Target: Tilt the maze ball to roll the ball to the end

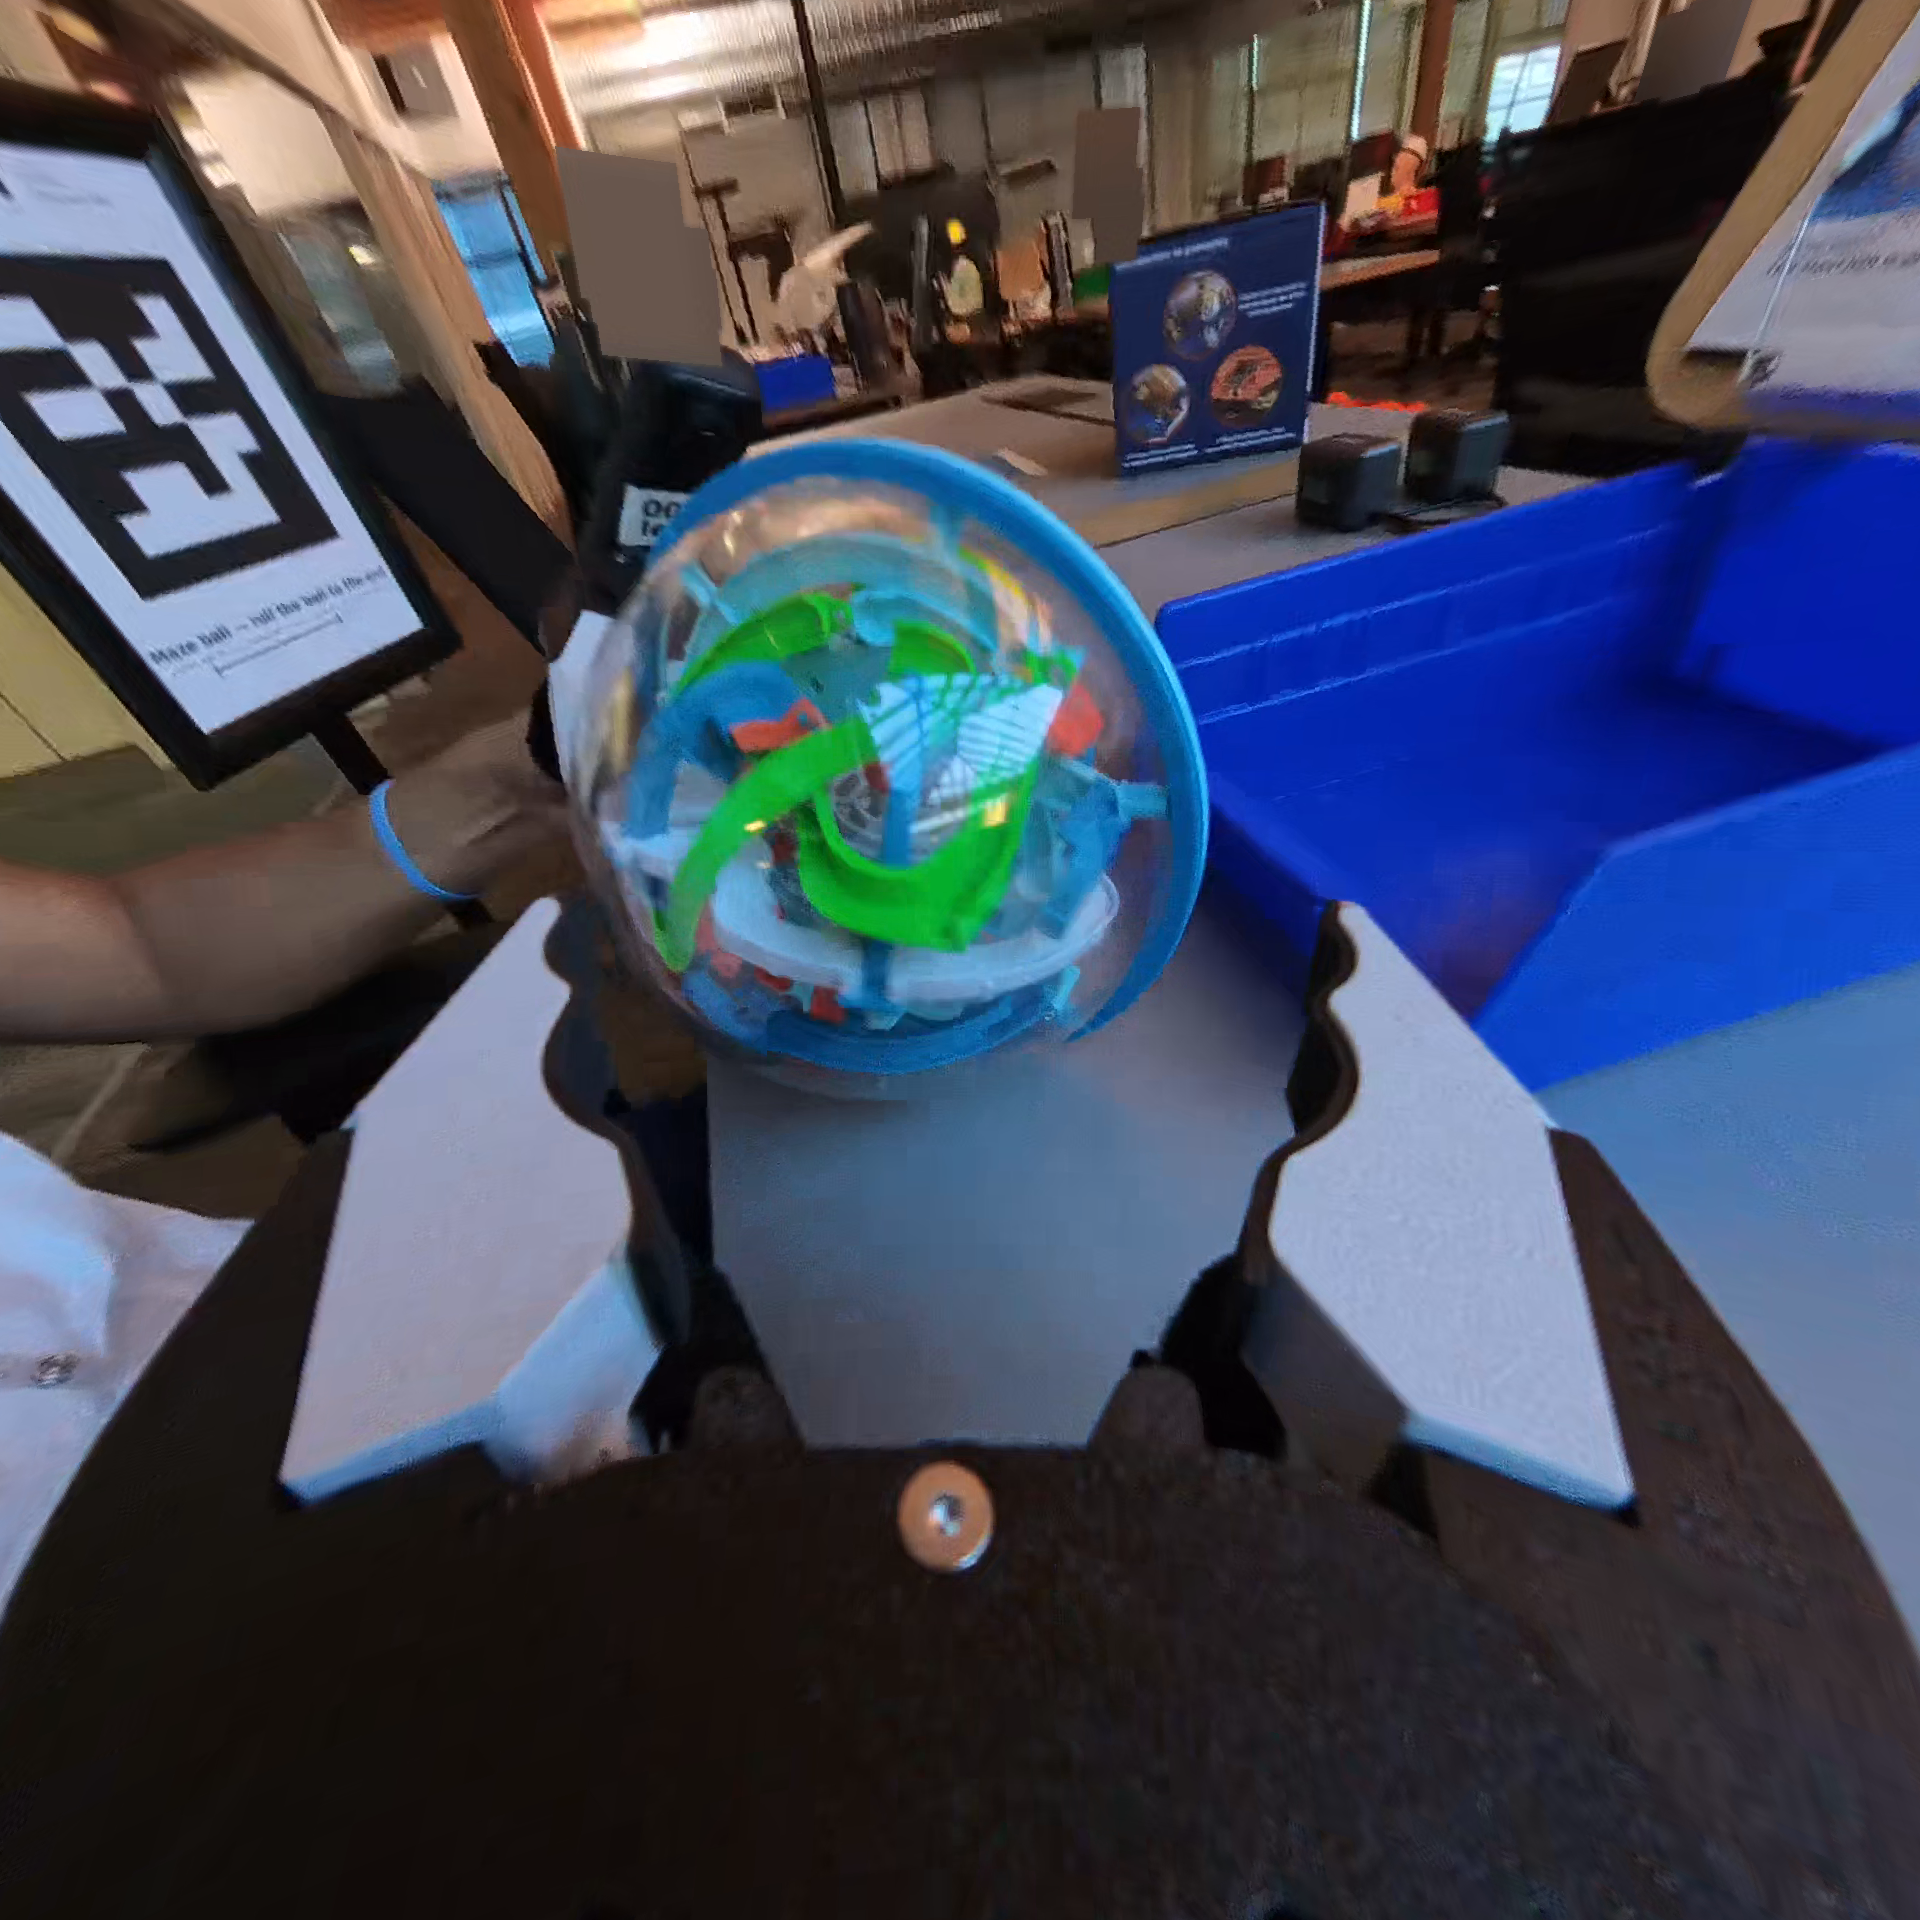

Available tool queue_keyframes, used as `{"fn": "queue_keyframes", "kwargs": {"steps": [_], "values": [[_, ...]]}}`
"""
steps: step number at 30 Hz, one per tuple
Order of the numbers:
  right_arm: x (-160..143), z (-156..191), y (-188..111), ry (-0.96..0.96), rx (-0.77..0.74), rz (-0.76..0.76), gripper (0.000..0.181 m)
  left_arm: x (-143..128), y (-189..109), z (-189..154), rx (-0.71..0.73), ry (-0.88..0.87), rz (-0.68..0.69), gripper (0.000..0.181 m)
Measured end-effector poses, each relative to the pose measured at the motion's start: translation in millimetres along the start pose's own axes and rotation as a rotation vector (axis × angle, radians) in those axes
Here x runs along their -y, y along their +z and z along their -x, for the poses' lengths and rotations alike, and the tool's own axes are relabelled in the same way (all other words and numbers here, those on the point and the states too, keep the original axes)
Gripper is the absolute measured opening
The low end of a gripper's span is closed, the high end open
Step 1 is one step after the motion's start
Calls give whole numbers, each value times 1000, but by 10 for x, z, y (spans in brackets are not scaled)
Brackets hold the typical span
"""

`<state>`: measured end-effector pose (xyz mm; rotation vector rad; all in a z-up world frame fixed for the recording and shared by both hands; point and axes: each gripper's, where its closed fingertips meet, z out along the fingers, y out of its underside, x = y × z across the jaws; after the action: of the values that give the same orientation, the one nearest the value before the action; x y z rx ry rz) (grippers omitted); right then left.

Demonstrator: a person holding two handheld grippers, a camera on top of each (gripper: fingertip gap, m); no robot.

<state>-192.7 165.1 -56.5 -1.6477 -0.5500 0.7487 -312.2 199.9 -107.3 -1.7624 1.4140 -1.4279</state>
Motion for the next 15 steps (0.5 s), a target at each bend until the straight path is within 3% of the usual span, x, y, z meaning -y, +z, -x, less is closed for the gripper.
{"fn": "queue_keyframes", "kwargs": {"steps": [4, 5, 7, 10, 12, 15], "values": [[-504, -144, 378, -21, 5, 216, 148, -36, -10, 17, -188, -108, -51, 142], [-542, -59, 473, -5, 63, 240, 156, -37, -13, 30, -209, -111, -62, 142], [-517, 156, 661, 64, 186, 219, 155, -44, -8, 45, -230, -119, -56, 142], [-518, 161, 737, 62, 151, 223, 155, -3, -58, 54, -218, -92, -63, 143], [-343, 242, 699, 22, 133, 179, 157, 93, -111, -60, -230, -54, -88, 142], [309, 523, 543, -118, 100, 15, 155, 398, -243, -446, -300, 47, -157, 142]]}}
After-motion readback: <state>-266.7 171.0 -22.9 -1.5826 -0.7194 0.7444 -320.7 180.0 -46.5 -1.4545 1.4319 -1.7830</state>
